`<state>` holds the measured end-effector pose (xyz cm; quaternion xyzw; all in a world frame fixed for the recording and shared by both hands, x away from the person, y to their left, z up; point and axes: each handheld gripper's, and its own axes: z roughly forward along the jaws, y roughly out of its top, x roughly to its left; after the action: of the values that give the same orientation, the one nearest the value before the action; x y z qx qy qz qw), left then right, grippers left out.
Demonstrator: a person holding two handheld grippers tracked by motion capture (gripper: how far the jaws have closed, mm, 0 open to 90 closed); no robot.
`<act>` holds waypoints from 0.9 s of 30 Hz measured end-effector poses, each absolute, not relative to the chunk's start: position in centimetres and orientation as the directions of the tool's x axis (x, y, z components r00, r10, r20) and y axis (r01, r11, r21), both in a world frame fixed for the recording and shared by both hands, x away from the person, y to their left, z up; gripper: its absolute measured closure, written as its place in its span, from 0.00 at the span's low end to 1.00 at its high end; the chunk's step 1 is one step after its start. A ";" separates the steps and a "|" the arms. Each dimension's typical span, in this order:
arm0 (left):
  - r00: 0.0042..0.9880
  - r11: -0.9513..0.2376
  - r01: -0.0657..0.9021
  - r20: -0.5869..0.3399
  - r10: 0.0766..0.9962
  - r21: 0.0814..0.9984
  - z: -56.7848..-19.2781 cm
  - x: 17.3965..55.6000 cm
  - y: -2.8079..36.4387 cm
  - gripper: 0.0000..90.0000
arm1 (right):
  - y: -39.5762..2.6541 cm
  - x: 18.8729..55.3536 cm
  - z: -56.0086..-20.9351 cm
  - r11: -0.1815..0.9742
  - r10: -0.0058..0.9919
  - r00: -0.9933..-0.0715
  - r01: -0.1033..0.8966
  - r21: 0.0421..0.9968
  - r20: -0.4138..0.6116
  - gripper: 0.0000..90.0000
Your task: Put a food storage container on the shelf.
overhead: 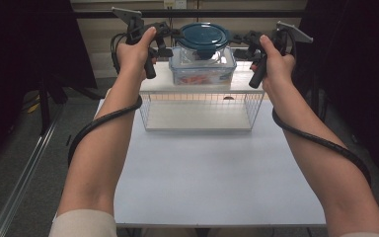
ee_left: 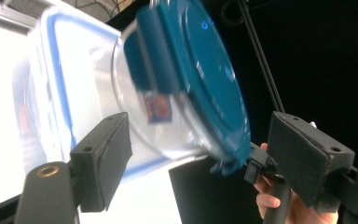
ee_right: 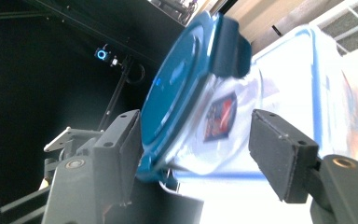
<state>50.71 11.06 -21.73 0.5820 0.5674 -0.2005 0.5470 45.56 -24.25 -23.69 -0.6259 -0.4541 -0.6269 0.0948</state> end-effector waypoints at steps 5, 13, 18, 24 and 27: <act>0.277 0.242 0.884 -0.863 0.422 0.401 -23.1 49.6 11.4 0.23 | -24.3 44.4 -24.4 -0.557 0.453 -0.205 0.695 0.455 0.868 0.37; 0.272 0.237 0.892 -0.877 0.396 0.384 -24.9 48.0 11.7 0.22 | -24.2 42.5 -25.7 -0.539 0.447 -0.221 0.706 0.459 0.867 0.36; 0.272 0.235 0.897 -0.886 0.375 0.375 -25.8 46.9 11.9 0.22 | -24.3 41.5 -26.3 -0.529 0.448 -0.231 0.710 0.465 0.864 0.35; 0.288 0.219 0.898 -0.885 0.366 0.383 -26.6 45.6 12.0 0.21 | -24.5 40.3 -27.7 -0.518 0.437 -0.238 0.722 0.459 0.867 0.34; 0.297 0.215 0.895 -0.883 0.363 0.390 -27.0 45.1 12.1 0.21 | -24.8 39.6 -28.5 -0.510 0.430 -0.236 0.733 0.450 0.871 0.34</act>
<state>45.05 12.09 -26.98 0.5794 0.5430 -0.2380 0.5593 39.65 -24.76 -28.46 -0.6061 -0.4799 -0.6225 0.1217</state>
